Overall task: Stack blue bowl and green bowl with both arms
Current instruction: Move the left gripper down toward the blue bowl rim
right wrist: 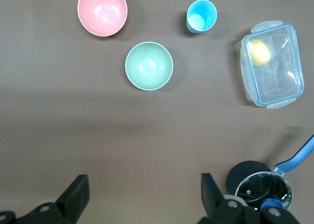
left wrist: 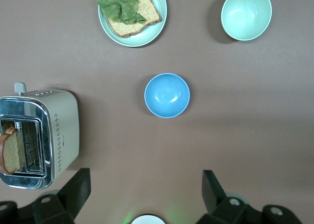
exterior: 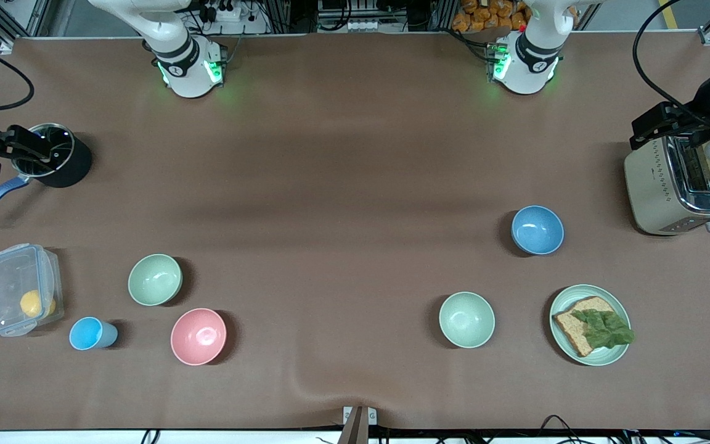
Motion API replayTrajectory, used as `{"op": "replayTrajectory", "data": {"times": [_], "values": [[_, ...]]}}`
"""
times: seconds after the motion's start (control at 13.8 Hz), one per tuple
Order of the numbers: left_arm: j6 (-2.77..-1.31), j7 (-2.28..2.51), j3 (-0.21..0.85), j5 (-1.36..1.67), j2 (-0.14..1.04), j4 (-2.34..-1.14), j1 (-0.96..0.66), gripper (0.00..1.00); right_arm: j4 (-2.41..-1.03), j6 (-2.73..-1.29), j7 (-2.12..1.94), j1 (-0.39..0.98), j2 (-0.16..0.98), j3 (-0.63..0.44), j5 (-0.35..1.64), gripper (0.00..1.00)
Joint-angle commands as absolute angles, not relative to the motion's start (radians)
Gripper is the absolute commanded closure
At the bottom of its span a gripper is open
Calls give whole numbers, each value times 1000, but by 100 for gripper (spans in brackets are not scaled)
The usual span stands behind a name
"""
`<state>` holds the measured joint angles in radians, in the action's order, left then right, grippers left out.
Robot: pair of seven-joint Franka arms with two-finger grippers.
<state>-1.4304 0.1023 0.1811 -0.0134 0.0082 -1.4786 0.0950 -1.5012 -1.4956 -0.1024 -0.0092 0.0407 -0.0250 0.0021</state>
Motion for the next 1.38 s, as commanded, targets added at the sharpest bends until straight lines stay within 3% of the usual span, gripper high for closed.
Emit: {"op": "replayTrajectory", "data": {"times": [0.0, 0.22, 0.51, 1.02, 1.31], "values": [[-1430, 84, 175, 0, -14, -1497, 95, 0, -1491, -1477, -95, -26, 32, -14, -15, 0], [-1436, 86, 173, -6, 14, -1499, 97, 0, -1491, -1463, -95, -26, 32, -15, -15, 0], [-1532, 94, 172, -9, 147, -1514, 97, 0, -1491, -1460, -95, -29, 32, -17, -15, 0], [-1951, 101, 170, -78, 235, -1865, 112, 0, -1500, -1477, -95, -37, 49, -14, -15, 0], [-2248, 120, 172, -143, 287, -2031, 178, 0, -1516, -1529, -95, -51, 148, -14, -14, 0]]}}
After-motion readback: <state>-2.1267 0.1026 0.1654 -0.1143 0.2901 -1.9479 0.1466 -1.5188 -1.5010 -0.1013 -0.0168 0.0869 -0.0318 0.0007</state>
